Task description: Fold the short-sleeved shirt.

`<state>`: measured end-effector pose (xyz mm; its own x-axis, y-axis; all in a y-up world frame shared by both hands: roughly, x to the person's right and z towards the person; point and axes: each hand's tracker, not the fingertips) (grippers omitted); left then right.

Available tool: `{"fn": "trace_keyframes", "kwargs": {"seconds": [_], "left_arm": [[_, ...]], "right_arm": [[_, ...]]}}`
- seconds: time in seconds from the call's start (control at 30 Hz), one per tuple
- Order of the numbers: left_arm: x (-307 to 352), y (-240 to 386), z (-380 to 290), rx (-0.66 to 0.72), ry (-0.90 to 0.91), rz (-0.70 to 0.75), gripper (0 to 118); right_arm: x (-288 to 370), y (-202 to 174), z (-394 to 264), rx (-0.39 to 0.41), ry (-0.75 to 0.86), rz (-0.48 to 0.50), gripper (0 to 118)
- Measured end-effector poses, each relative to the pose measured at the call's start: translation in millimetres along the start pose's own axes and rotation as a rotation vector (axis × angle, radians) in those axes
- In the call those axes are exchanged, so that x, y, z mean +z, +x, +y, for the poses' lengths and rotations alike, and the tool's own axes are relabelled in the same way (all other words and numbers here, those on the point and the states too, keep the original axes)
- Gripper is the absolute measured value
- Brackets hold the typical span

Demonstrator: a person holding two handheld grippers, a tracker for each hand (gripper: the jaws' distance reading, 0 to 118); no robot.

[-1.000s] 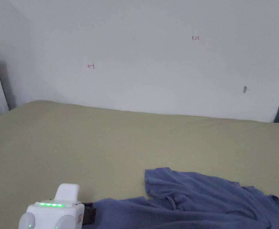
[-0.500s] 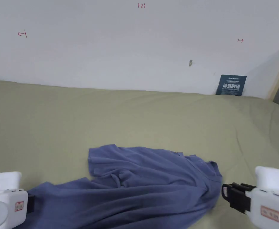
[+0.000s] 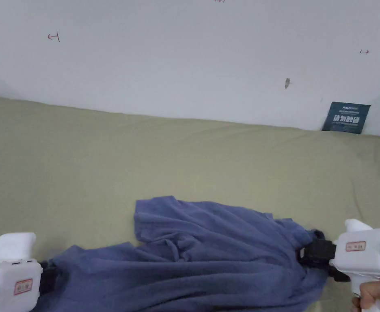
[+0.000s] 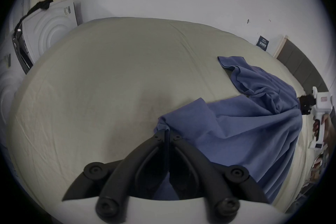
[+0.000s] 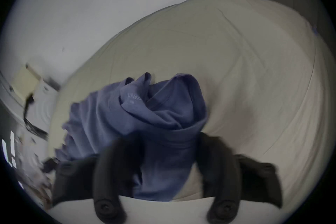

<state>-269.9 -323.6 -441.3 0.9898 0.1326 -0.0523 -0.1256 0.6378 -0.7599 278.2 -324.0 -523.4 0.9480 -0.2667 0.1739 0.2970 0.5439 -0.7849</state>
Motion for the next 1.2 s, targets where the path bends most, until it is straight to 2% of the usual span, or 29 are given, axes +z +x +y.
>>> {"fn": "trace_keyframes", "kwargs": {"seconds": [0.03, 0.07, 0.13, 0.17, 0.27, 0.43, 0.53, 0.9, 1.03, 1.2], "left_arm": [[-3, -3, 3, 0.020, 0.002, -0.026, 3], [-3, -5, 5, 0.038, 0.000, -0.041, 3], [-1, -6, 11, 0.057, 0.017, -0.061, 3], [0, -5, 13, 0.057, 0.026, -0.075, 3], [8, -1, 25, 0.061, 0.051, -0.096, 3], [27, 9, 45, 0.065, 0.126, -0.159, 3], [38, 16, 60, 0.054, 0.152, -0.187, 3], [72, 32, 119, 0.026, 0.260, -0.258, 3], [71, 32, 162, -0.042, 0.307, -0.231, 3], [83, 32, 227, -0.016, 0.394, -0.241, 3]], "right_arm": [[2, -4, -3, 0.054, 0.034, -0.024, 5], [3, -2, -8, 0.029, 0.070, 0.054, 4], [12, 1, -8, -0.060, 0.086, 0.087, 4], [18, 0, -9, -0.064, 0.113, 0.104, 4], [40, -13, -7, -0.003, 0.208, 0.133, 4], [73, -31, 0, -0.002, 0.288, 0.194, 4], [86, -43, 9, 0.032, 0.332, 0.188, 4], [100, -85, 48, 0.081, 0.423, 0.194, 4], [101, -116, 78, 0.127, 0.491, 0.176, 4], [116, -158, 123, 0.203, 0.583, 0.174, 4]]}}
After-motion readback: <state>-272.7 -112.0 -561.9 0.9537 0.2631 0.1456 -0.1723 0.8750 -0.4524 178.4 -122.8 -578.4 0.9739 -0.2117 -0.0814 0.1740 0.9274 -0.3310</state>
